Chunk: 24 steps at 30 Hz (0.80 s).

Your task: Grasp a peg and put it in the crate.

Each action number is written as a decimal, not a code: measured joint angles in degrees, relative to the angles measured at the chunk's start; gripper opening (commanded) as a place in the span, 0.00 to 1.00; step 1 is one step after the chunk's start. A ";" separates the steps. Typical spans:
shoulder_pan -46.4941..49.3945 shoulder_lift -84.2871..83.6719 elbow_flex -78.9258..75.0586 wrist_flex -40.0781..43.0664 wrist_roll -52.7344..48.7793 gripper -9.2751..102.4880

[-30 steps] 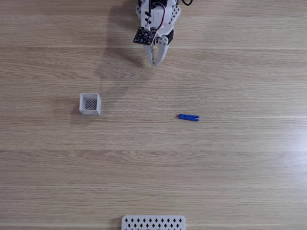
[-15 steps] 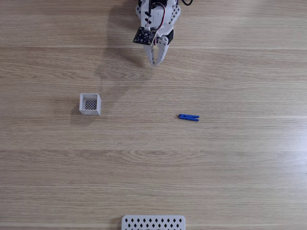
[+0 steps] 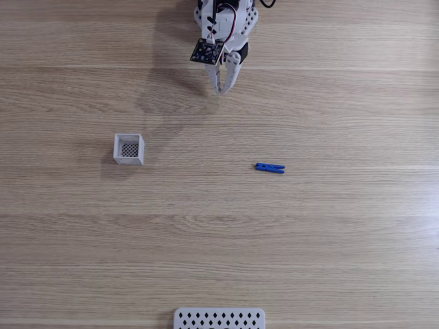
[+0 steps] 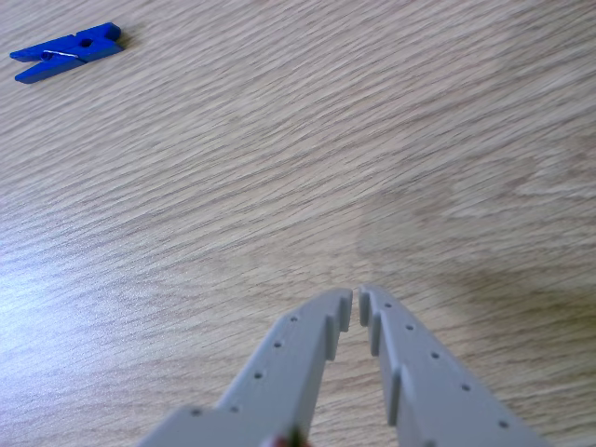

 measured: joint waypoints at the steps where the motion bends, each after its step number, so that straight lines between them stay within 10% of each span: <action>1: 0.00 0.00 0.00 0.00 0.00 0.07; 12: -1.93 -2.72 0.00 -0.70 -5.27 0.07; 24: -1.76 -50.36 -24.52 -0.97 -78.31 0.07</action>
